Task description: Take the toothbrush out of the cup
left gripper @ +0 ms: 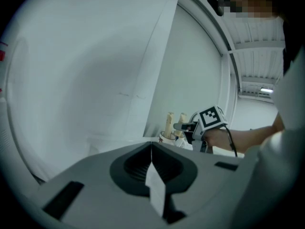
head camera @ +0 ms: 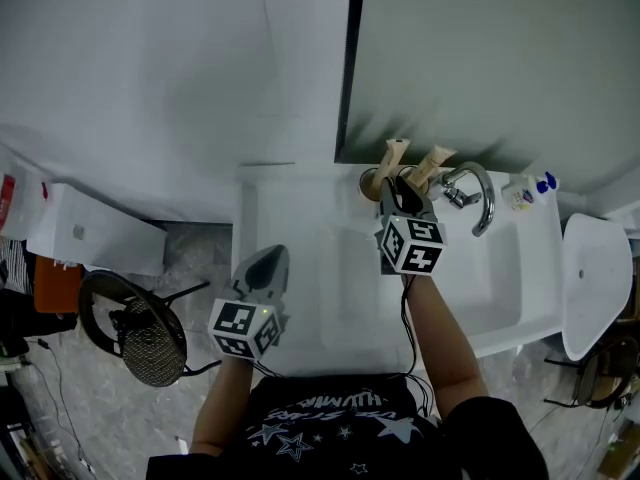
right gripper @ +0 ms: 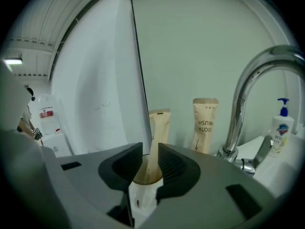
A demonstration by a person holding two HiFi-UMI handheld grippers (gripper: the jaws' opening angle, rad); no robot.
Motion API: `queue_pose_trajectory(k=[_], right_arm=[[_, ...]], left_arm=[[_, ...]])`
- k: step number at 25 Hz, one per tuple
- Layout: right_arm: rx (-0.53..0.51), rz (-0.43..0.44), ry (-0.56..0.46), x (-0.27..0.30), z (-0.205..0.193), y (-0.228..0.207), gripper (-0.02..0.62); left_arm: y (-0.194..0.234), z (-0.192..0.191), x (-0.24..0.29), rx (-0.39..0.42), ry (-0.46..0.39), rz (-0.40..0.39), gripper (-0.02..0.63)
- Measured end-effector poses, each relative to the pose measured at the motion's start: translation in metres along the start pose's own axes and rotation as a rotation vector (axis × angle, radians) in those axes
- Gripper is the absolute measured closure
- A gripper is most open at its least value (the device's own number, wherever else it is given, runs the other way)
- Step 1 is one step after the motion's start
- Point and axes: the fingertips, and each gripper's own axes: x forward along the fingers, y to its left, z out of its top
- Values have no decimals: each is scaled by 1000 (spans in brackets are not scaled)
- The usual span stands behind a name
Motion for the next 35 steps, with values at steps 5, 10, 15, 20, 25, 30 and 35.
queue_pose_trajectory(k=[5,10,15,20,25,30,35], right_arm=[[10,-22,37,15,-9,-2,471],[2,-75,43,23,-11,-7,466],[2,-98,58,31,-15,-8,474],[-5,-109,74,31,-19,-10,526],[13,-88,65,30,-17,-8,560],[25,-68,43,25,-9,-1,565],[12,-42,6,14,9,9,565]], left_arm=[[9,0,2,0,-2,11,588],[14,-6,0,-9,12,5,588],[19,-10,1,-21,20,5,588],[22,-11,0,-25,21,8,588],[23,-11,-1,-45,18,8,588],[20,-11,-5,-53,12,7,588],[14,-10,-15,-39,20,1,588]])
